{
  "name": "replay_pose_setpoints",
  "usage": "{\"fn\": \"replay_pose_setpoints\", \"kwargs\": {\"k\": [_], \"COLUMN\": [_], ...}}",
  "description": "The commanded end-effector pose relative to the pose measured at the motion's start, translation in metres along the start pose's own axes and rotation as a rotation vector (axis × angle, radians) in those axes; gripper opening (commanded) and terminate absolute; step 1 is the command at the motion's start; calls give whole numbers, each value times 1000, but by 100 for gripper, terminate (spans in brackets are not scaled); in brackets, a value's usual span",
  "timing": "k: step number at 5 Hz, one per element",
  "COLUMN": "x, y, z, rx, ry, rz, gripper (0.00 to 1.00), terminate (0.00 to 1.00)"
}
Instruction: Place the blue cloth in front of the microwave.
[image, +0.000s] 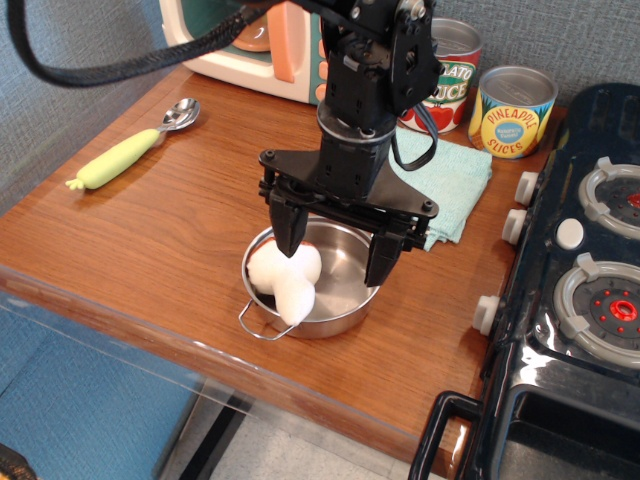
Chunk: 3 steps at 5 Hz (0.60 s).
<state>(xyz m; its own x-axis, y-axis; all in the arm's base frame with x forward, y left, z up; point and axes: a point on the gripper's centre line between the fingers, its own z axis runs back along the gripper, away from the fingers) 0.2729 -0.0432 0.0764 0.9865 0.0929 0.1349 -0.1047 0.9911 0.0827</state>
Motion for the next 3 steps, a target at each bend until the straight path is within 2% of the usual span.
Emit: {"fn": "replay_pose_setpoints", "kwargs": {"k": [1,2,3], "x": [0,31,76], "y": [0,-12,-20], "z": [0,10,8], "rx": [0,-61,-94], "ry": [0,-44,-89], "rz": [0,-33,-36], "gripper": [100,100,100], "terminate": [0,0,0]}}
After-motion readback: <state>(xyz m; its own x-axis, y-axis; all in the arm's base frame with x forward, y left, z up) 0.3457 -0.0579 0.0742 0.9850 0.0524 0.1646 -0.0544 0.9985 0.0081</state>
